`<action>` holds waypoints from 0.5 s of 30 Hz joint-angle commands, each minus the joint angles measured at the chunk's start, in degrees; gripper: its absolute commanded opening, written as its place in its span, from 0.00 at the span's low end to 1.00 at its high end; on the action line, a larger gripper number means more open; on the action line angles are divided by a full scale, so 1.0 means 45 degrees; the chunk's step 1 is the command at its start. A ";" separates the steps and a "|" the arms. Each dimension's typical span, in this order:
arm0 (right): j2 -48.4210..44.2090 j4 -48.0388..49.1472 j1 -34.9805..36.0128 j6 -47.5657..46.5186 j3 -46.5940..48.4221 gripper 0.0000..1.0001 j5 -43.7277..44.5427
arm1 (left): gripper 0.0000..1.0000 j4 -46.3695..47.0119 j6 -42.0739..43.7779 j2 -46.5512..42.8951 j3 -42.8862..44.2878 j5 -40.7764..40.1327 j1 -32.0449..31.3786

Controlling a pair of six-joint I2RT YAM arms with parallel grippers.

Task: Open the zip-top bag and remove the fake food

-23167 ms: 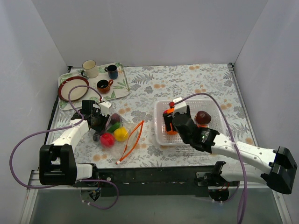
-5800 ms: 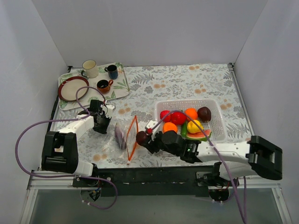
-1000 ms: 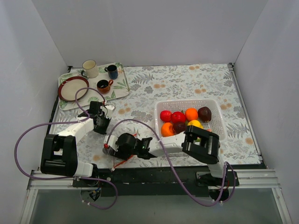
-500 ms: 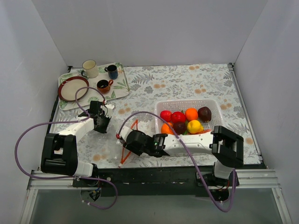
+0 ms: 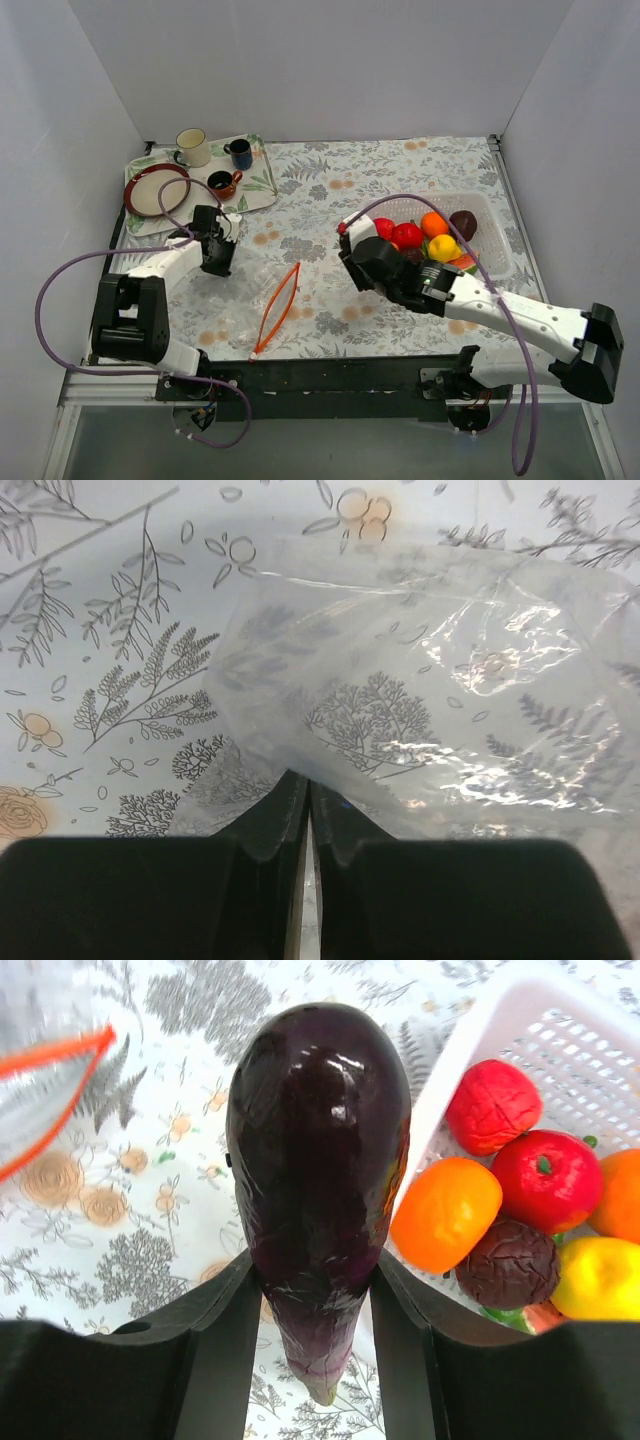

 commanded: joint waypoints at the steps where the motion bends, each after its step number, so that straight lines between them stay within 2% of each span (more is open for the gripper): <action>1: -0.1956 0.1854 -0.0931 0.0200 -0.0968 0.18 -0.1168 | 0.06 -0.0592 -0.0815 -0.0459 0.1555 0.1013 -0.0015; 5: -0.2352 0.2292 -0.1458 0.0278 -0.1323 0.22 -0.1835 | 0.17 -0.1100 -0.0795 -0.0792 0.2124 0.1290 -0.0015; 8: -0.2156 0.1825 -0.1849 0.0707 -0.1323 0.38 -0.0163 | 0.30 -0.1179 -0.0678 -0.1240 0.2087 0.1542 -0.0015; 10: -0.2078 0.1764 -0.2336 0.0766 -0.1401 0.37 0.0564 | 0.39 -0.1160 -0.0678 -0.1571 0.2047 0.1699 -0.0015; 12: -0.2039 0.1802 -0.3017 0.0708 -0.1441 0.35 0.1269 | 0.43 -0.1198 -0.0717 -0.1749 0.2125 0.1856 -0.0015; 14: -0.2019 0.1977 -0.3663 0.0455 -0.1441 0.34 0.1000 | 0.46 -0.1296 -0.0737 -0.1964 0.2261 0.2050 -0.0015; 15: -0.1923 0.2268 -0.4285 0.0280 -0.1421 0.37 0.0804 | 0.49 -0.1335 -0.0756 -0.2042 0.2417 0.2148 -0.0015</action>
